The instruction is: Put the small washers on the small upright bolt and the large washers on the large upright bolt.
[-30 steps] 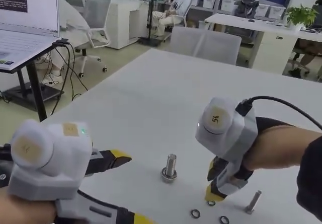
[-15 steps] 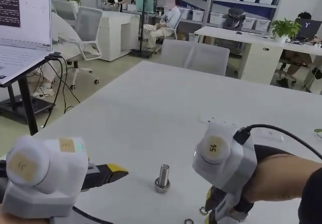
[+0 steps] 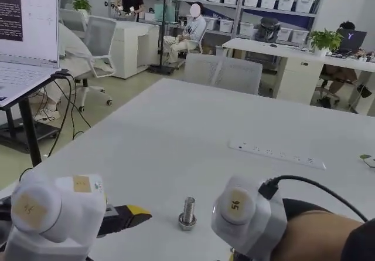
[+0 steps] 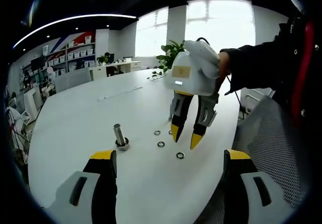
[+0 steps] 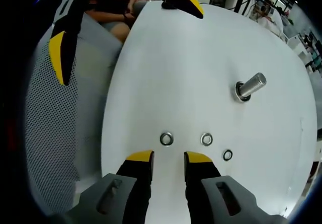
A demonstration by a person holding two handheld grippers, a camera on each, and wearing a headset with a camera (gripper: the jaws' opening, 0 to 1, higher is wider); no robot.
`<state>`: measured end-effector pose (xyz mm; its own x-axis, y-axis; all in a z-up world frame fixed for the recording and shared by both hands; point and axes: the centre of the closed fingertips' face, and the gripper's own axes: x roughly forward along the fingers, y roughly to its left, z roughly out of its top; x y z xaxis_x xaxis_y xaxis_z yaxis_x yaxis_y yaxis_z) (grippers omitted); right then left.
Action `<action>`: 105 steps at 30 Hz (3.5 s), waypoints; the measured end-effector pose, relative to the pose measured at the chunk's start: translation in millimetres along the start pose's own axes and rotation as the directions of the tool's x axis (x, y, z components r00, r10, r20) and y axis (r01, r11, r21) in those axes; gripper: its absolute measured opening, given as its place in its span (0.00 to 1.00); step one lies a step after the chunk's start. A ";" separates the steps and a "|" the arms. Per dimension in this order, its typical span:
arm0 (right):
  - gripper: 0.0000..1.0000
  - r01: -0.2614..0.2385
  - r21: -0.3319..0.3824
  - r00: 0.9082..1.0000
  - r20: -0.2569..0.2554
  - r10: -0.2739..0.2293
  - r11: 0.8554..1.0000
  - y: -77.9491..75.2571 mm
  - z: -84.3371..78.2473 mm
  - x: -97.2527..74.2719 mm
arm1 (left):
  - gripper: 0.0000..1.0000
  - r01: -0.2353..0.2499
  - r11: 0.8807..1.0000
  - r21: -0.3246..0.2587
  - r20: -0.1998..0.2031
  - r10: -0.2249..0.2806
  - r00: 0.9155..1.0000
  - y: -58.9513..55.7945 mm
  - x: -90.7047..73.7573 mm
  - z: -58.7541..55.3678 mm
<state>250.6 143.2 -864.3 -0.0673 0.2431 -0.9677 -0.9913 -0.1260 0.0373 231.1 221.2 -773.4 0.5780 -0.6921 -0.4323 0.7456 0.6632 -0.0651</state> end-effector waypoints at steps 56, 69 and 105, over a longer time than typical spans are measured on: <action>0.13 0.014 -0.127 0.999 -0.037 -0.019 0.992 -2.1 0.2 13.5 | 0.86 0.006 1.000 -0.007 0.014 -0.006 1.000 0.0 2.3 0.9; 0.13 0.035 -0.090 0.999 -0.038 -0.038 0.995 -7.1 -13.1 -5.6 | 0.86 0.030 0.999 0.010 -0.003 -0.030 1.000 -5.1 8.1 4.1; 0.13 0.123 0.050 0.992 0.014 -0.124 0.991 -36.4 -39.7 -81.4 | 0.86 0.125 0.988 0.087 -0.035 -0.123 0.992 -6.0 37.7 29.2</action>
<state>296.6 89.8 -796.9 0.0549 0.2703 -0.9612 -0.9964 -0.0471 -0.0701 258.2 182.8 -763.1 0.4703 -0.7578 -0.4522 0.8382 0.5440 -0.0399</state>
